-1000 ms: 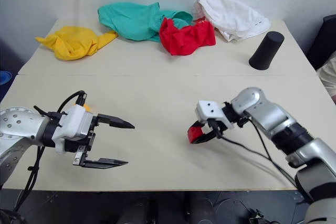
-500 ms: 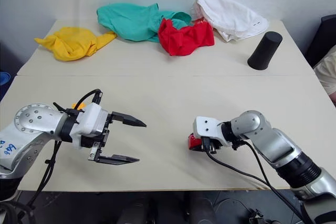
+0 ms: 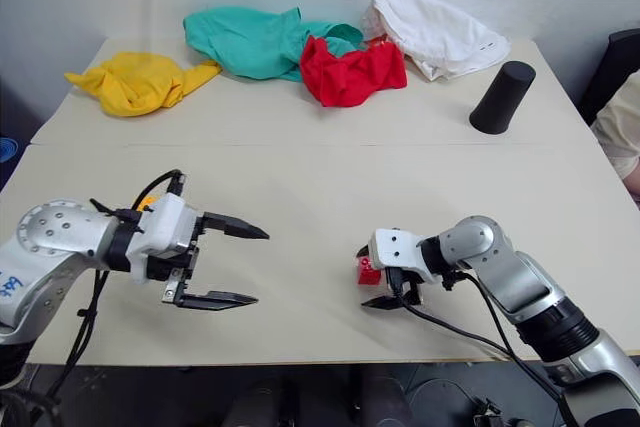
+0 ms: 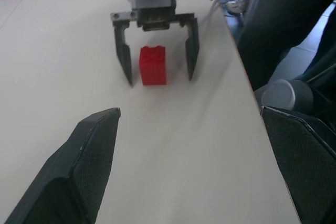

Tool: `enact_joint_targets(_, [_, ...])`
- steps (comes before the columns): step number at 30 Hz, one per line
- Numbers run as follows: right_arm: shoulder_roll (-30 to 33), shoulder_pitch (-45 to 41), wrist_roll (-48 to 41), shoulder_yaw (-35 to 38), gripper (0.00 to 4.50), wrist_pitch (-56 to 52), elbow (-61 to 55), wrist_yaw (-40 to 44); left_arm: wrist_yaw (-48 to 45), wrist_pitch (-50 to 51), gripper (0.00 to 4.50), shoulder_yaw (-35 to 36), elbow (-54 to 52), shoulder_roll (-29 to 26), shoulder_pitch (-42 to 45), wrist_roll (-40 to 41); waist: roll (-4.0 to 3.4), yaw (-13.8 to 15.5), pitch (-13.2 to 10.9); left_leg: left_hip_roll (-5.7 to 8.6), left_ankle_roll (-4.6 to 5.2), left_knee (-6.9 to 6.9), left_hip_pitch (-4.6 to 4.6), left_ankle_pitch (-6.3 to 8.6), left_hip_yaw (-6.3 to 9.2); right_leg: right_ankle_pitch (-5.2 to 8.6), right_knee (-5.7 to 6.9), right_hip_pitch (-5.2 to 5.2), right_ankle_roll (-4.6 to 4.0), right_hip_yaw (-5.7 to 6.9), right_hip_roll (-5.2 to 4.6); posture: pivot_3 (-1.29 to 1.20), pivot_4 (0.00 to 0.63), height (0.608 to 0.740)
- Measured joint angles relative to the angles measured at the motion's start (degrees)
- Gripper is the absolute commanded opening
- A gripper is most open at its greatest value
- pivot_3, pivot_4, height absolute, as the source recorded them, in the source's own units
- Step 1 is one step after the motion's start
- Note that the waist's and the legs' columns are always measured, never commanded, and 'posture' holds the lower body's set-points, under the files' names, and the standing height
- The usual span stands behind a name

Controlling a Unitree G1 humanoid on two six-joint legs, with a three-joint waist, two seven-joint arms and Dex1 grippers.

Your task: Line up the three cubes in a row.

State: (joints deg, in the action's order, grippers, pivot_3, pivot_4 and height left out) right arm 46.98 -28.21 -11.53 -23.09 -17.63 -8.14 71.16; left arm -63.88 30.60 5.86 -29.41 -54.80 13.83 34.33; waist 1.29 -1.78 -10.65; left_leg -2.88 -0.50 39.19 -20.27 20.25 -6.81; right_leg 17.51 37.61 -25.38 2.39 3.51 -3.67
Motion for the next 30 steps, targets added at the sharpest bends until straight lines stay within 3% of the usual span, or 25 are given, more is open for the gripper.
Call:
enact_joint_targets(4, [-0.5, -4.0, -5.6, 4.2, 4.47, -4.3, -0.7, 3.4, 5.1, 2.9, 4.50, 16.0, -2.1, 1.1, -14.9, -0.4, -0.01, -0.2, 0.0, -0.04, 0.00, -0.02, 0.01, 0.01, 0.02, 0.00, 0.01, -0.04, -0.01, -0.03, 0.01, 0.00, 0.150, 0.740])
enact_joint_targets(7, [-1.4, -7.6, -8.7, 8.1, 4.47, -6.6, -0.5, 4.1, 9.2, 4.0, 4.50, 30.5, -4.8, 7.3, -28.5, -2.3, 0.00, 0.0, 0.0, -0.05, 0.00, -0.02, 0.00, 0.04, 0.05, 0.01, -0.04, -0.03, -0.02, -0.03, -0.02, 0.00, 0.150, 0.740])
enact_joint_targets(13, [-3.3, -10.5, -17.0, 13.0, 4.47, -9.3, -0.4, 8.2, 11.2, -0.8, 4.50, 43.7, -4.4, 16.7, -45.4, -6.6, 0.08, 0.4, 0.0, 0.08, 0.19, -0.04, -0.01, 0.16, 0.12, 0.01, -0.16, 0.05, -0.02, 0.07, -0.23, 0.00, 0.150, 0.740])
enact_joint_targets(15, [-3.1, -10.9, -19.5, 14.9, 4.47, -9.5, -0.6, 10.6, 11.1, -3.4, 4.50, 43.9, -1.1, 17.3, -47.0, -8.5, 0.08, 0.7, 0.0, 0.10, 0.27, -0.04, -0.01, 0.20, 0.20, 0.01, -0.19, 0.09, -0.02, 0.16, -0.26, 0.00, 0.150, 0.740])
enact_joint_targets(19, [-3.0, -11.0, -19.5, 14.6, 4.47, -8.7, -0.8, 12.5, 9.9, -7.8, 4.50, 40.8, 1.6, 13.3, -44.0, -10.3, 0.20, 1.2, 0.1, 0.18, 0.43, -0.04, 0.02, 0.29, 0.28, 0.01, -0.16, 0.16, -0.02, 0.24, -0.42, 0.00, 0.150, 0.740])
enact_joint_targets(24, [-3.0, -11.0, -19.6, 14.8, 4.47, -9.0, -1.7, 12.1, 7.9, -11.9, 4.50, 32.6, 11.5, 5.6, -32.9, -12.6, 0.17, 0.9, 0.1, 0.16, 0.23, -0.09, -0.01, 0.19, 0.24, 0.01, -0.15, 0.11, -0.02, 0.28, -0.43, 0.00, 0.150, 0.740])
enact_joint_targets(30, [-2.2, -9.1, -20.7, 15.8, 4.47, -10.4, -5.5, 11.0, 5.5, -16.8, 4.50, 20.7, 23.8, 3.0, -22.3, -16.5, 0.17, 0.0, 0.1, 0.13, 0.23, -0.11, -0.06, 0.18, 0.14, 0.00, -0.13, 0.02, -0.01, 0.32, -0.43, 0.00, 0.150, 0.740])
